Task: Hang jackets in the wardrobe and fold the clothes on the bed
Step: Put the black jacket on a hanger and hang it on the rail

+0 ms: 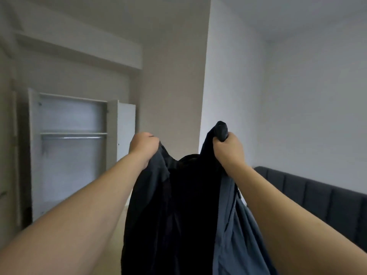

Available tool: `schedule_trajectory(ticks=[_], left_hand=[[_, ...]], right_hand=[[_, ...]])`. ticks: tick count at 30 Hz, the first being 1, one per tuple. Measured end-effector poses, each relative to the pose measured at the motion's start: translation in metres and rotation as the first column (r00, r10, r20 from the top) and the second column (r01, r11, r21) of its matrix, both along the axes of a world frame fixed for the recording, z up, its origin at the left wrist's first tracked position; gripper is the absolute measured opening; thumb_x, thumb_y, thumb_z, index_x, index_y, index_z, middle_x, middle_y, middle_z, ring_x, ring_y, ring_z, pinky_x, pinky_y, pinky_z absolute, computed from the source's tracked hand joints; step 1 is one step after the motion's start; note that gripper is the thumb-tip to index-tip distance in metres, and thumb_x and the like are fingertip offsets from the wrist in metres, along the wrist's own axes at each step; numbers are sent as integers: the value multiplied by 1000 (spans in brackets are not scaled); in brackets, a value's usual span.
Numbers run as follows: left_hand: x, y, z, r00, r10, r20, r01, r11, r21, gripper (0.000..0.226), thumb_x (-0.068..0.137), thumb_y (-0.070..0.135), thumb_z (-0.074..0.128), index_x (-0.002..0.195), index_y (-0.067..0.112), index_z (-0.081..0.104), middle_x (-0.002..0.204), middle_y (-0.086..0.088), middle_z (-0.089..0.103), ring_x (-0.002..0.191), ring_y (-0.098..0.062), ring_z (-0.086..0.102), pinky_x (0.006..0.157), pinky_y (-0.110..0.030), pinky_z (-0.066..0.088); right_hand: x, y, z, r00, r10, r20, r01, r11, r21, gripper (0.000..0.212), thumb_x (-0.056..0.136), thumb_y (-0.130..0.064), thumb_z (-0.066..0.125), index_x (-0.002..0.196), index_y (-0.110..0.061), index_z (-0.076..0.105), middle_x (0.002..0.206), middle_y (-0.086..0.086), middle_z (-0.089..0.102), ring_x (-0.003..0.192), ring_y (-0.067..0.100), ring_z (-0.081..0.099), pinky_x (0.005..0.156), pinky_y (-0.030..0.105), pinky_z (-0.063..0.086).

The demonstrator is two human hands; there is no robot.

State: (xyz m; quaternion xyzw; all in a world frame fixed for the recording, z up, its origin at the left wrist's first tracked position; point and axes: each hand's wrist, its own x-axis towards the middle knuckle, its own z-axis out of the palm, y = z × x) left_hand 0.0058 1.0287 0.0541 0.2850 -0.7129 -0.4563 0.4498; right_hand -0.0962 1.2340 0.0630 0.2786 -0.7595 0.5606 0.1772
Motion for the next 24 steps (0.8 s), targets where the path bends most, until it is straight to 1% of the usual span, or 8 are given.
schedule_trajectory(ticks=[2,7,12,15,18,21,23,24], left_hand=[[13,-35,21,998,24,-58,-25,1000,-10,7,75,10,53,71,15,49,72,-9,45,67,-20,41,60,-34,32],[48,-119,39,994,26,-107,-34,997,-67,12,75,6,50,71,16,45,72,-9,38,69,-20,35,62,-35,27],[81,-217,14,995,72,-63,-76,996,-57,22,83,4,49,68,15,38,70,-8,34,70,-20,32,64,-35,25],[90,-279,-12,994,98,-42,-98,995,11,12,84,5,50,75,14,48,73,-8,43,69,-20,40,62,-34,31],[94,-338,-45,993,115,-36,-112,990,82,8,85,8,52,80,14,56,76,-9,50,70,-21,48,64,-34,37],[95,-397,-80,991,137,-5,-135,983,127,7,90,12,56,84,11,58,79,-11,52,71,-21,51,63,-32,40],[93,-438,-99,985,174,9,-173,973,152,7,92,11,56,86,10,59,80,-11,53,70,-22,51,62,-30,41],[91,-461,-106,980,198,15,-198,967,160,6,92,10,56,86,9,59,81,-11,54,71,-22,51,61,-30,41]], right_hand=[[12,-47,17,1000,25,-19,-25,1000,-11,17,91,-26,47,90,-11,57,75,1,58,64,16,53,52,27,36],[35,-166,29,993,116,-33,-117,993,-32,18,91,-27,48,84,-13,56,71,2,56,63,20,53,52,27,36],[44,-276,9,965,250,86,-247,968,-41,21,91,-25,49,75,-12,49,65,2,50,58,19,47,54,26,36],[43,-344,-11,909,342,239,-326,939,-107,19,91,-27,52,79,-12,52,70,6,49,62,21,46,59,29,37],[39,-413,-34,821,426,380,-385,905,-184,18,93,-29,55,86,-12,54,77,8,50,70,22,49,67,33,41],[31,-484,-60,746,497,444,-453,867,-210,17,95,-27,55,85,-13,53,80,7,52,78,25,51,77,38,48],[21,-531,-78,715,523,463,-492,848,-198,14,94,-24,57,85,-13,52,83,8,53,81,26,53,86,42,50],[16,-555,-86,704,531,471,-508,841,-188,11,92,-20,58,86,-12,52,85,9,54,81,27,54,86,43,51]])
